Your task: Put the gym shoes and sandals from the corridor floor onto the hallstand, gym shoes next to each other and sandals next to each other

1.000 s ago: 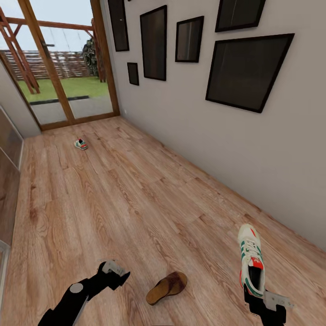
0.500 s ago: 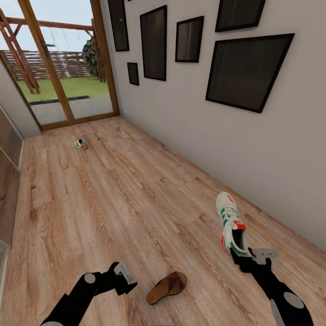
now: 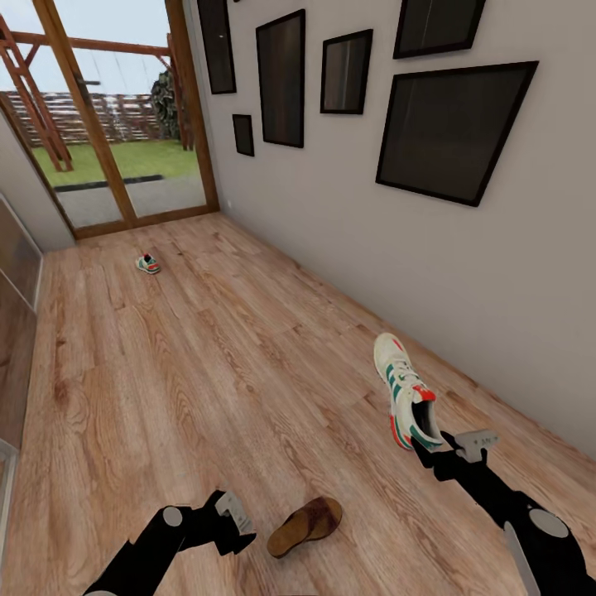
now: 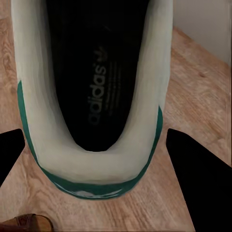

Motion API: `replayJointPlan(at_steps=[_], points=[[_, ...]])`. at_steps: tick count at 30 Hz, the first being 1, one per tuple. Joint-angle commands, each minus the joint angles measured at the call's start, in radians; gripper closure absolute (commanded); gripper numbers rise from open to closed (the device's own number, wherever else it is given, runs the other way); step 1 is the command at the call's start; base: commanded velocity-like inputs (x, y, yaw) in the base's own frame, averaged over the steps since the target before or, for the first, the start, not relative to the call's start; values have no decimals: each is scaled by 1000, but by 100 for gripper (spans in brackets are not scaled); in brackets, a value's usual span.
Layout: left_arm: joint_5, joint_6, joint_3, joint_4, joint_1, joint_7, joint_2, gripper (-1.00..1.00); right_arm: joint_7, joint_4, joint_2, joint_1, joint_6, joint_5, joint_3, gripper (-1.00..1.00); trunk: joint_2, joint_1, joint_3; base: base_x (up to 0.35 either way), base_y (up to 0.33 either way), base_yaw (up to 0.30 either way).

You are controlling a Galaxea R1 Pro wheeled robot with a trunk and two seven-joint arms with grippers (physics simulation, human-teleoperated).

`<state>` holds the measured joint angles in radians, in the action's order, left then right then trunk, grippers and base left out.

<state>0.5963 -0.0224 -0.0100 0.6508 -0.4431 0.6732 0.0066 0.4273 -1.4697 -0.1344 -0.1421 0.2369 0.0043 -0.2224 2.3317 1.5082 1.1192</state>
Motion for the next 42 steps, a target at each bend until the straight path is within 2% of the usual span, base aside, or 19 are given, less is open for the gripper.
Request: replayJointPlan(at_steps=[1,3,4,7,15,27,31,42], points=[[4,-3,-1,3,0,3,0,-100,6,0,-4,-1,7,-1,-2,100,0,0,1,31,0,0],[4,-3,-2,5,-1,2,-7,-100,6,1,-7,-1,7,-1,-2,100,0,0,1,115,0,-31],[9,-3,-2,6,0,1,-25,-100,6,1,-8,-1,7,-1,-1,100,0,0,1,279,0,-213],[16,-2,-2,6,0,0,-34,-100,6,2,-9,-1,7,-1,0,100,0,0,1,308,0,-257],[22,-3,-1,6,0,-1,-39,-100,6,1,-9,-1,7,-1,0,100,0,0,1,318,0,-219],[19,-2,0,-7,4,-5,-39,-100,6,0,-8,-1,7,-1,0,100,0,0,1,13,0,-3],[20,-2,-1,-2,4,-6,-50,-100,6,0,-8,-1,7,-1,0,100,0,0,1,21,-20,0],[19,-2,0,2,3,-8,-53,-100,5,-3,-9,-1,7,-1,-2,100,0,0,1,77,-79,0]])
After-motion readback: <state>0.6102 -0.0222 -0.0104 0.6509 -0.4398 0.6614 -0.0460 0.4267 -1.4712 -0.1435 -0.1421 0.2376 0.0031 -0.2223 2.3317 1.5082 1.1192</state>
